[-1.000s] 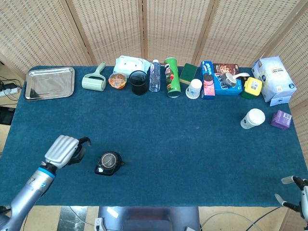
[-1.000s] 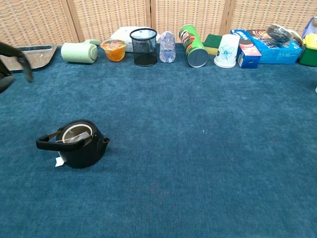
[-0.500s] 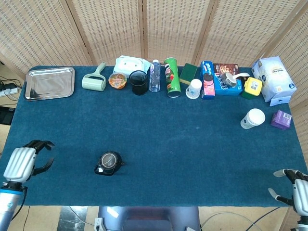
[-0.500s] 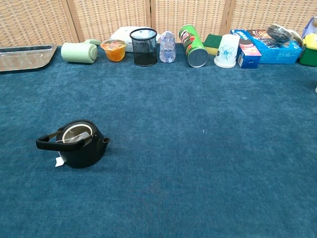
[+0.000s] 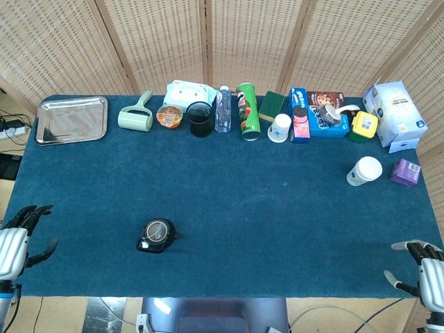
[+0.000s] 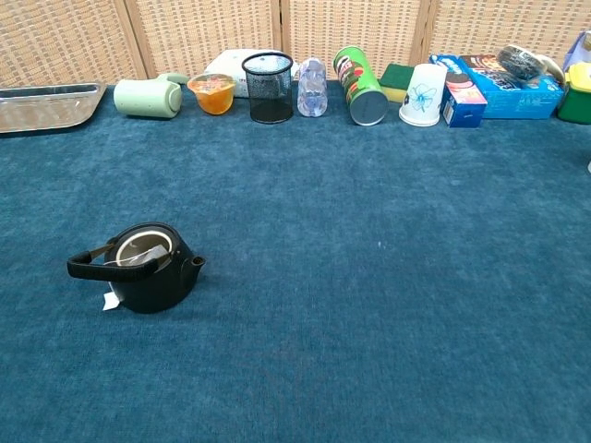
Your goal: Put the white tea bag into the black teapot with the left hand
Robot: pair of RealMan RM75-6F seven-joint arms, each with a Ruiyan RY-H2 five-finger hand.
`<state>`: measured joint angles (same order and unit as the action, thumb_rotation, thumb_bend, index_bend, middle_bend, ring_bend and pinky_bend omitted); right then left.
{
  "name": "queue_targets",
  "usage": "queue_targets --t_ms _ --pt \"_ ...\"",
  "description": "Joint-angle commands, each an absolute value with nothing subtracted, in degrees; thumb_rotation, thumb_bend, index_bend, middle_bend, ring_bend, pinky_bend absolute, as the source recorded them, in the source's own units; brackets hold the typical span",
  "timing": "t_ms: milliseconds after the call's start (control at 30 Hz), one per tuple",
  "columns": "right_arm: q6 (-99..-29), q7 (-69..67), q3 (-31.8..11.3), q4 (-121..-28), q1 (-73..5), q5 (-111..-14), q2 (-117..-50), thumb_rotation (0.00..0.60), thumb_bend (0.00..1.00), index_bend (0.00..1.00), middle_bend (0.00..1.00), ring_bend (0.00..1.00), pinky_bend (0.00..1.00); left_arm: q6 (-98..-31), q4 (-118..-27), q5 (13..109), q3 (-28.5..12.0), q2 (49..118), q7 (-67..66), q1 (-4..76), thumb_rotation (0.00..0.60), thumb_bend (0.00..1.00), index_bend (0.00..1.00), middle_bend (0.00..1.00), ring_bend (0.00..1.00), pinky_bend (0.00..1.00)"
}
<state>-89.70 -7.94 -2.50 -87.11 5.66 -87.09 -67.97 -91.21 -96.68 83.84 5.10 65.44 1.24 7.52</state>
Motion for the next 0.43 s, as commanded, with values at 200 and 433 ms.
queue_targets --t_ms 200,433 --pt "-89.92 -8.86 -2.18 -86.53 5.75 -87.09 -68.00 0.600 0.22 0.37 0.37 0.27 0.21 -90.86 -97.19 84.54 4.25 65.87 1.14 6.38 0.600 0.35 0.06 0.15 0.06 0.23" --pt "-88.84 -10.26 -2.05 -85.20 5.40 -86.38 -68.33 0.600 0.22 0.37 0.37 0.26 0.21 -89.92 -98.27 84.46 3.67 65.63 -0.15 5.64 0.600 0.36 0.06 0.15 0.06 0.23"
